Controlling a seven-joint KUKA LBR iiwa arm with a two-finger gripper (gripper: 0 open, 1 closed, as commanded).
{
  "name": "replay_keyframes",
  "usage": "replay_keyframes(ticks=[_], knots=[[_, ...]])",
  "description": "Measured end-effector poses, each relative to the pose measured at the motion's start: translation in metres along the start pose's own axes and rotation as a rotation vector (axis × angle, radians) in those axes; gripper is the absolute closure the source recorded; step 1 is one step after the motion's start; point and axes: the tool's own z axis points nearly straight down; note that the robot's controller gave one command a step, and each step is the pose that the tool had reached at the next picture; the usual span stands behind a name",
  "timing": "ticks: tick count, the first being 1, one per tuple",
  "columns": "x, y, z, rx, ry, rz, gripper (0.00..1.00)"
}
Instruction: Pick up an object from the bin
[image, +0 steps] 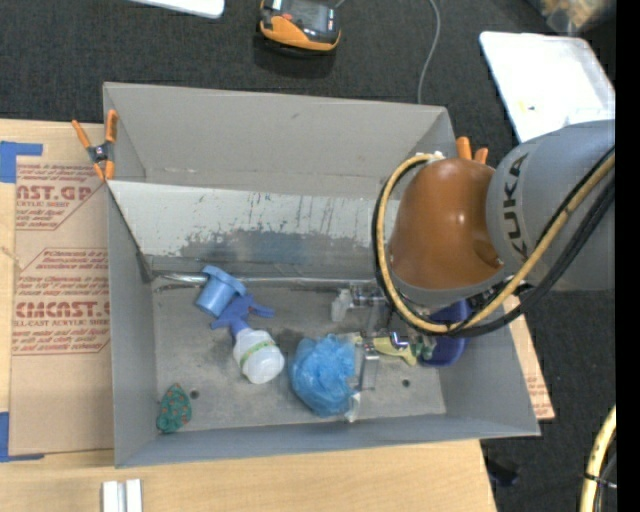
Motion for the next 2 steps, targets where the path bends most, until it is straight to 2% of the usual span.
replay_keyframes(ticks=[1, 2], knots=[[-0.002, 0.000, -0.004, 0.000, -0.008, 0.000, 0.00], [0.001, -0.004, 0.035, -0.002, -0.009, 0.178, 0.00]])
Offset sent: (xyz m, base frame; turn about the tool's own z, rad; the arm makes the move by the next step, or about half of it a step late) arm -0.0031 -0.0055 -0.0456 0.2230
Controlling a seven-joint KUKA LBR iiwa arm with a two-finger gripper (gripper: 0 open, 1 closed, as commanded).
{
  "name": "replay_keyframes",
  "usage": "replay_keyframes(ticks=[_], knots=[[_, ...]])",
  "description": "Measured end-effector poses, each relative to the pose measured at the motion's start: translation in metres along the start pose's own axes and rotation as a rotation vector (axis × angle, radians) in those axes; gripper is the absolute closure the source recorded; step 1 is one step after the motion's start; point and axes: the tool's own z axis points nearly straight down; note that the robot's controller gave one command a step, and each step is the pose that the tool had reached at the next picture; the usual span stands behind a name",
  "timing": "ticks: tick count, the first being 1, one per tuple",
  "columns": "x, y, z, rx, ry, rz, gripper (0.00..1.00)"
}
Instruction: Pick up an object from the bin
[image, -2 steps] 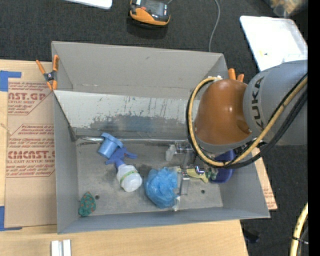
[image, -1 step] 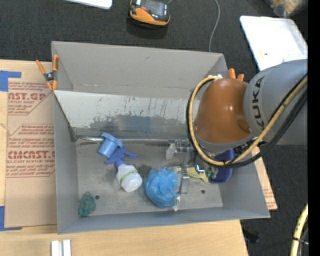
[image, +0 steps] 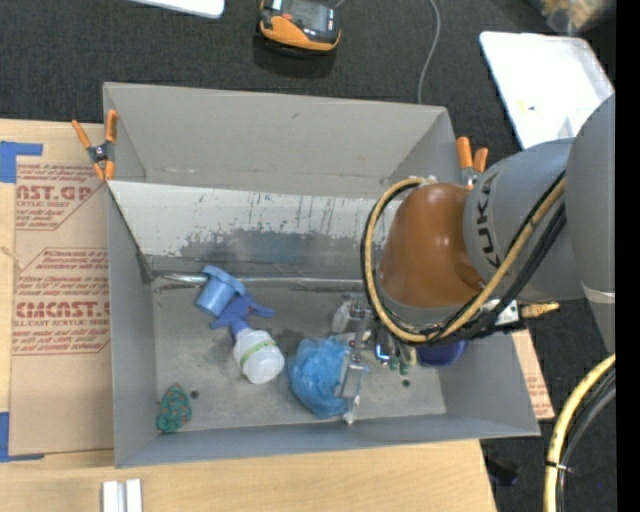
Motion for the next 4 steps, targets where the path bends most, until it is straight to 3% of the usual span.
replay_keyframes(ticks=[2, 3, 4], knots=[[0.001, 0.040, 0.041, 0.002, 0.004, 0.367, 0.00], [-0.005, 0.036, 0.051, 0.001, 0.002, 0.451, 1.00], [-0.005, 0.036, 0.051, 0.001, 0.002, 0.451, 1.00]])
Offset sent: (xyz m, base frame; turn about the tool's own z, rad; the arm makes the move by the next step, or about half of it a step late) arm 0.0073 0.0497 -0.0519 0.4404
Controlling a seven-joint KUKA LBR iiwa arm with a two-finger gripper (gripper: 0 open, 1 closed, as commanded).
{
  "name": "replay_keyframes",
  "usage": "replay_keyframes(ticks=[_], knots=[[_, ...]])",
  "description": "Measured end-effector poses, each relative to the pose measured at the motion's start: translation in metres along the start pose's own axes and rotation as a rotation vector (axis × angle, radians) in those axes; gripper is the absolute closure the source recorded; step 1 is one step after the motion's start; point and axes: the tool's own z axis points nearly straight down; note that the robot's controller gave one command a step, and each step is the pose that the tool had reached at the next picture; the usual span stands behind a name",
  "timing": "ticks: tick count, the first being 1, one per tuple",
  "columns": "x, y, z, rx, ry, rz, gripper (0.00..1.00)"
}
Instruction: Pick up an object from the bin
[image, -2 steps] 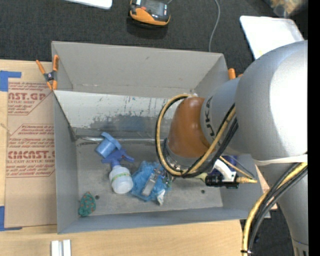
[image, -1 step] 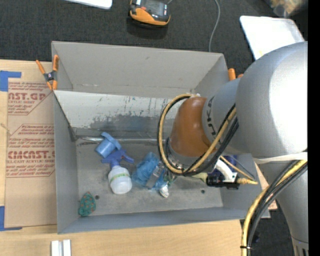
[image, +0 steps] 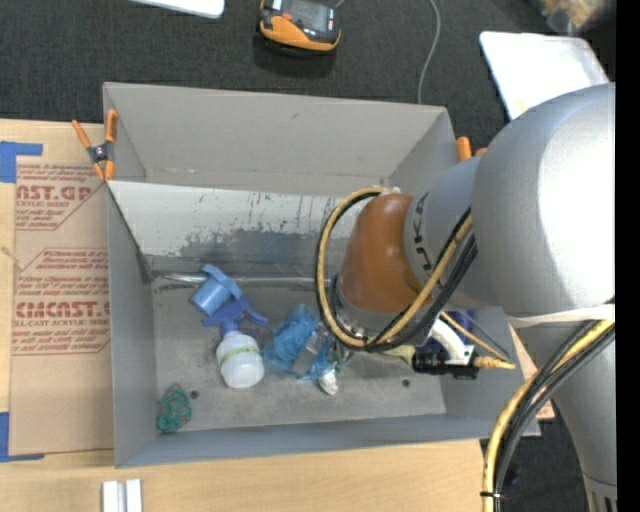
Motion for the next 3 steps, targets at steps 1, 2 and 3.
replay_keyframes(ticks=[1, 2, 3], knots=[[-0.014, 0.001, 0.000, -0.001, 0.002, 0.162, 1.00], [-0.011, -0.048, -0.021, -0.002, 0.003, -0.983, 1.00], [-0.010, -0.059, -0.026, -0.002, 0.004, -1.094, 1.00]])
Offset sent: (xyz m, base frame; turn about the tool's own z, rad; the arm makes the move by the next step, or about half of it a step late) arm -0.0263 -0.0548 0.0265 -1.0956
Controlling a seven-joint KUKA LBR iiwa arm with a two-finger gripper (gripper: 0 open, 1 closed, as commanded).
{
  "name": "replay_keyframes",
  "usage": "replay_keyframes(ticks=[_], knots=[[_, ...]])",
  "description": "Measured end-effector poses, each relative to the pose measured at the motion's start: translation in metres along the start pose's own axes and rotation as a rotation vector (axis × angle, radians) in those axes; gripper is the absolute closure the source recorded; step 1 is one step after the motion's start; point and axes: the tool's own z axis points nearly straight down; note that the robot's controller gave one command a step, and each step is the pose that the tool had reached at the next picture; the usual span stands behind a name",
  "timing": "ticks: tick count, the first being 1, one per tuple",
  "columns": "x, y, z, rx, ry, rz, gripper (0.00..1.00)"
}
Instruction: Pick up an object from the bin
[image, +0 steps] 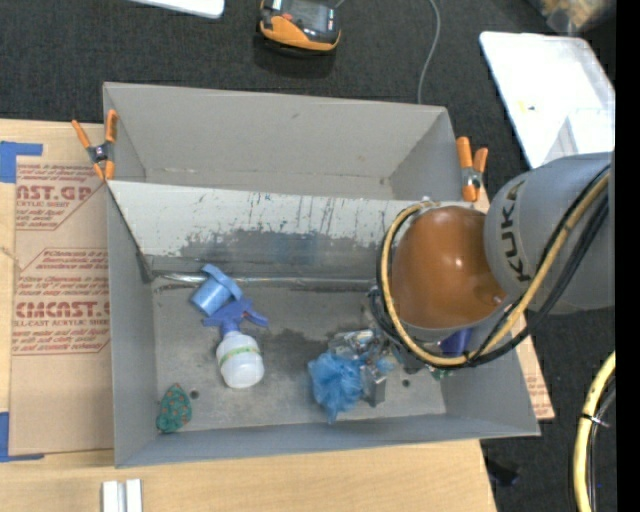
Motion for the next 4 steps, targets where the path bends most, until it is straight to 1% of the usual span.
replay_keyframes(ticks=[1, 2, 3, 4], knots=[[-0.037, 0.028, 0.026, 0.000, -0.001, 0.022, 1.00], [-0.021, 0.017, -0.058, -0.002, 0.003, 0.014, 1.00], [-0.025, 0.022, -0.111, -0.005, 0.007, 0.001, 1.00], [-0.020, 0.032, -0.135, -0.001, -0.002, 0.009, 1.00]])
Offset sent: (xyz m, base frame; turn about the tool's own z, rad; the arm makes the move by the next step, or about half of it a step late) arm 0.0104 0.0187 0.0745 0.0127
